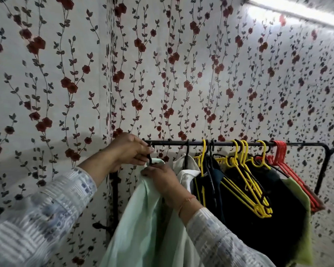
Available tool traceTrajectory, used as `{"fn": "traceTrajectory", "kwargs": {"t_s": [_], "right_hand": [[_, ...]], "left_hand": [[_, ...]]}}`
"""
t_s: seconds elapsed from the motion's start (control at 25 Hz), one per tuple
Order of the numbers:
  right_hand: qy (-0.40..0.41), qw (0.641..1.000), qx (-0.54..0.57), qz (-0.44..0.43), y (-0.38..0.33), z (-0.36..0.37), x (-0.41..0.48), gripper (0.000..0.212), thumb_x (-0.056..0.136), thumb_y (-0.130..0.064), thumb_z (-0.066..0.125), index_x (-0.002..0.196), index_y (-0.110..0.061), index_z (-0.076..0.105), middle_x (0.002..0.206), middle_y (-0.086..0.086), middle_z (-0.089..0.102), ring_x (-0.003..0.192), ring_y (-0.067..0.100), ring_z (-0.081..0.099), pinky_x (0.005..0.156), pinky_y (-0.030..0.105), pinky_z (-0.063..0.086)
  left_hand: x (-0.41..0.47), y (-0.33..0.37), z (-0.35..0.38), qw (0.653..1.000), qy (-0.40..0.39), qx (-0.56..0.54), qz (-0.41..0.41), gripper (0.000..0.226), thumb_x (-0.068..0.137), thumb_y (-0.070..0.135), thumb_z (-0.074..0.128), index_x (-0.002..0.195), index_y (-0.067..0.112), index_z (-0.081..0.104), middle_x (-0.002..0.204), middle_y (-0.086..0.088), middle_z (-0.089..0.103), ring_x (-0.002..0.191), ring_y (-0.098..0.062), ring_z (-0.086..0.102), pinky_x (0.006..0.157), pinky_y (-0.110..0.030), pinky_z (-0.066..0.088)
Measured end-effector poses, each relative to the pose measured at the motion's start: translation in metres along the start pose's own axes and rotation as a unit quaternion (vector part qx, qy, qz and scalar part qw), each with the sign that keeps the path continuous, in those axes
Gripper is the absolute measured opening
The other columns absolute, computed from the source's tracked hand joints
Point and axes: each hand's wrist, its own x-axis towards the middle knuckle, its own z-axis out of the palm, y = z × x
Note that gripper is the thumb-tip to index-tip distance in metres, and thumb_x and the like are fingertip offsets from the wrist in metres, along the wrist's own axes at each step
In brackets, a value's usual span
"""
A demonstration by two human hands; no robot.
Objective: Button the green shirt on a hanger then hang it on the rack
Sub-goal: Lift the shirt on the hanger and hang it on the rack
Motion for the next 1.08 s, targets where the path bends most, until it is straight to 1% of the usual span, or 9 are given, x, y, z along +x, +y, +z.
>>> {"fn": "traceTrajectory", "kwargs": {"t_s": [0.16, 0.28, 0.4, 0.52, 0.64, 0.72, 0.84, 0.96, 1.08], "right_hand": [[-0.033, 0.999, 0.034, -0.005, -0.008, -0.014, 0.015, 0.029, 0.076, -0.028, 0.075, 0.098, -0.011, 0.079, 0.088, 0.010, 0.074, 0.085, 0.028, 0.067, 0.085, 0.045, 0.058], [-0.038, 0.999, 0.033, -0.003, -0.016, -0.017, 0.033, 0.033, 0.072, -0.029, 0.076, 0.099, -0.008, 0.079, 0.093, 0.016, 0.078, 0.086, 0.029, 0.070, 0.088, 0.047, 0.061], [-0.034, 0.999, 0.026, -0.006, -0.019, -0.022, 0.052, 0.030, 0.079, -0.026, 0.074, 0.103, -0.008, 0.080, 0.091, 0.007, 0.076, 0.087, 0.022, 0.068, 0.089, 0.044, 0.060], [-0.052, 0.998, -0.018, 0.006, -0.012, -0.024, 0.063, 0.034, 0.092, -0.025, 0.068, 0.121, -0.008, 0.074, 0.107, 0.004, 0.072, 0.098, 0.021, 0.067, 0.098, 0.044, 0.058], [-0.047, 0.996, -0.065, 0.031, 0.002, -0.026, 0.071, 0.033, 0.104, -0.024, 0.060, 0.131, -0.008, 0.070, 0.136, 0.016, 0.068, 0.123, 0.033, 0.064, 0.104, 0.039, 0.051], [-0.063, 0.995, -0.076, 0.034, 0.005, -0.028, 0.072, 0.033, 0.106, -0.021, 0.058, 0.133, -0.005, 0.068, 0.140, 0.020, 0.065, 0.129, 0.036, 0.062, 0.109, 0.040, 0.048], [-0.034, 0.991, -0.129, 0.028, 0.006, -0.030, 0.069, 0.032, 0.105, -0.017, 0.058, 0.133, -0.004, 0.067, 0.131, 0.018, 0.069, 0.116, 0.031, 0.064, 0.110, 0.042, 0.049], [-0.019, 0.984, -0.174, 0.025, 0.008, -0.034, 0.070, 0.023, 0.100, -0.032, 0.062, 0.107, -0.012, 0.071, 0.096, 0.003, 0.068, 0.090, 0.019, 0.063, 0.096, 0.041, 0.057], [0.013, 0.967, -0.254, -0.013, 0.008, -0.037, 0.061, 0.033, 0.096, -0.048, 0.063, 0.108, -0.018, 0.072, 0.101, 0.005, 0.072, 0.094, 0.022, 0.070, 0.092, 0.042, 0.062]], "left_hand": [[0.014, 0.007, 0.016, 0.996, 0.077, 0.021, 0.043, 0.015, 0.088, 0.013, 0.087, 0.100, 0.008, 0.080, 0.090, -0.015, 0.083, 0.083, -0.030, 0.082, 0.081, -0.043, 0.069], [0.023, 0.009, 0.022, 0.988, 0.134, 0.012, 0.072, 0.015, 0.088, 0.014, 0.087, 0.100, 0.008, 0.080, 0.090, -0.013, 0.082, 0.083, -0.029, 0.081, 0.080, -0.041, 0.069], [0.034, 0.007, 0.021, 0.987, 0.146, -0.035, 0.064, 0.020, 0.091, 0.013, 0.085, 0.107, 0.004, 0.079, 0.095, -0.017, 0.081, 0.087, -0.030, 0.082, 0.082, -0.040, 0.068], [0.038, 0.003, 0.017, 0.989, 0.143, -0.025, 0.039, 0.012, 0.096, 0.008, 0.077, 0.107, 0.005, 0.078, 0.100, -0.018, 0.081, 0.094, -0.031, 0.082, 0.088, -0.042, 0.067], [0.033, -0.004, 0.014, 0.988, 0.154, -0.008, 0.021, 0.008, 0.098, 0.004, 0.072, 0.103, 0.008, 0.078, 0.098, -0.018, 0.081, 0.093, -0.030, 0.081, 0.083, -0.037, 0.067], [0.027, -0.010, 0.010, 0.989, 0.151, -0.007, 0.009, 0.008, 0.099, 0.007, 0.072, 0.105, 0.008, 0.077, 0.099, -0.018, 0.081, 0.094, -0.030, 0.081, 0.081, -0.036, 0.066], [0.017, -0.019, 0.004, 0.988, 0.151, -0.015, -0.004, 0.010, 0.098, 0.011, 0.075, 0.104, 0.003, 0.077, 0.098, -0.021, 0.081, 0.093, -0.032, 0.081, 0.077, -0.035, 0.067], [0.010, -0.024, 0.001, 0.990, 0.144, -0.006, -0.002, 0.011, 0.098, 0.011, 0.075, 0.104, 0.003, 0.079, 0.097, -0.021, 0.082, 0.092, -0.034, 0.082, 0.076, -0.035, 0.068], [-0.001, -0.026, 0.006, 0.991, 0.130, 0.023, 0.007, 0.010, 0.098, 0.014, 0.076, 0.105, 0.009, 0.080, 0.101, -0.017, 0.081, 0.092, -0.028, 0.079, 0.080, -0.037, 0.067]]}}
